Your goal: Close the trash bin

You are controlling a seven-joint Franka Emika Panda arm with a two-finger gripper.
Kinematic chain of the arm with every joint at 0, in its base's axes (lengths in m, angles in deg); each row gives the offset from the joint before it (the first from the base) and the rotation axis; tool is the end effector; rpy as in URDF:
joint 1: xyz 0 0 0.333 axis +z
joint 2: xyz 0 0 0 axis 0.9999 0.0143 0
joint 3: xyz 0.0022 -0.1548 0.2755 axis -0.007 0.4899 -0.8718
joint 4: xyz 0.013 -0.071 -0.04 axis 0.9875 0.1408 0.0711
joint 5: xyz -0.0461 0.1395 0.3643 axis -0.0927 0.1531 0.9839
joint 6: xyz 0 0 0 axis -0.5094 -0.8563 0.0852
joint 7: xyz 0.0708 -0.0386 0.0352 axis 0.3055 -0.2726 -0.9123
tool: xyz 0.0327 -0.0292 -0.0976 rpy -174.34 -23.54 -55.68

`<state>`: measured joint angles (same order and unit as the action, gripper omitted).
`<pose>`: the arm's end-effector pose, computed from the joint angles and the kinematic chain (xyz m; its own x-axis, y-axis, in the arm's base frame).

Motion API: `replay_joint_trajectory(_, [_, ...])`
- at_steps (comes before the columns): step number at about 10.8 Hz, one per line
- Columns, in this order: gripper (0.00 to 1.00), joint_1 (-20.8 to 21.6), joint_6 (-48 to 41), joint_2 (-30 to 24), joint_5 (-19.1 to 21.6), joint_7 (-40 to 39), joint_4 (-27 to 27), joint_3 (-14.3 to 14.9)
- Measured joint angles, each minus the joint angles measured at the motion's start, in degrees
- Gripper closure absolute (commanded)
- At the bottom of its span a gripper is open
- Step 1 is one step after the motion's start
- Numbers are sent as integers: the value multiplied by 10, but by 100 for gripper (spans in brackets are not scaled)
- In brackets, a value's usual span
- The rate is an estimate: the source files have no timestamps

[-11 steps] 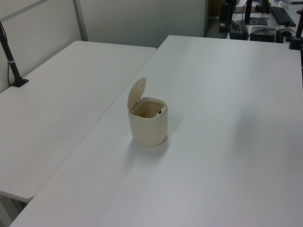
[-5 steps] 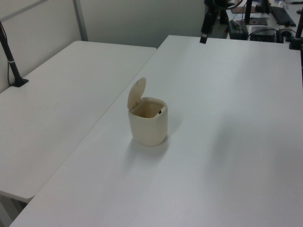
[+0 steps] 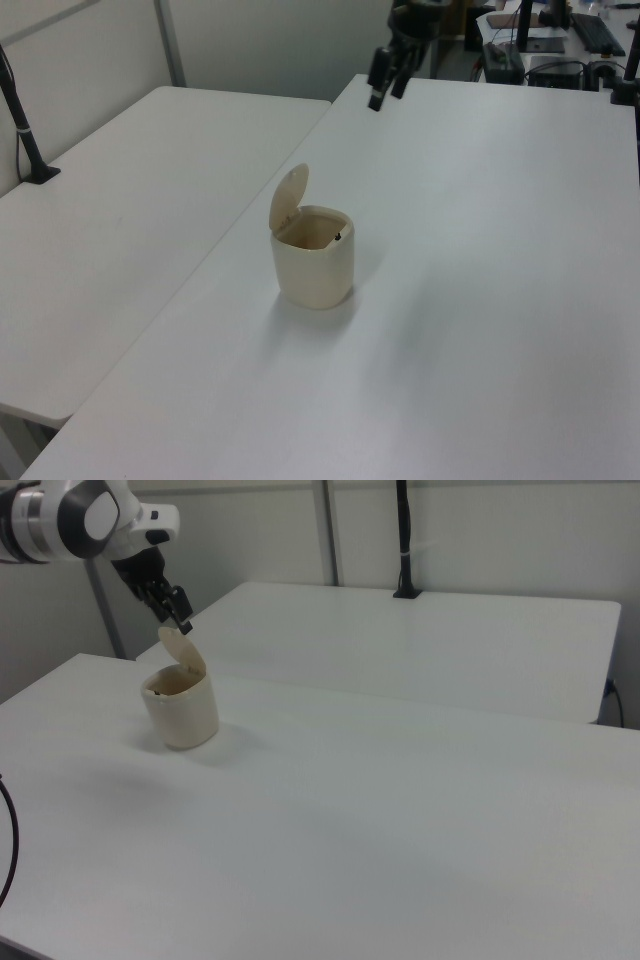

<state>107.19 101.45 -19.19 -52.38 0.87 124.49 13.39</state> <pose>0.6291 0.1495 0.6008 0.9213 -0.2221 0.3191 -0.1910 -0.9735 -0.1259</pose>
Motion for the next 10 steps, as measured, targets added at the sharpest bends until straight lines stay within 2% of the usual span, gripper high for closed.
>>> replay_joint_trajectory(1, [100,8,44,19,0,72,-6,0])
replay_joint_trajectory(2, [100,10,63,28,0,107,-8,0])
replay_joint_trajectory(5, [100,18,147,66,0,286,-24,1])
replay_joint_trajectory(7, [100,20,159,96,0,397,-48,1])
replay_joint_trajectory(10, [100,27,180,139,0,523,-88,1])
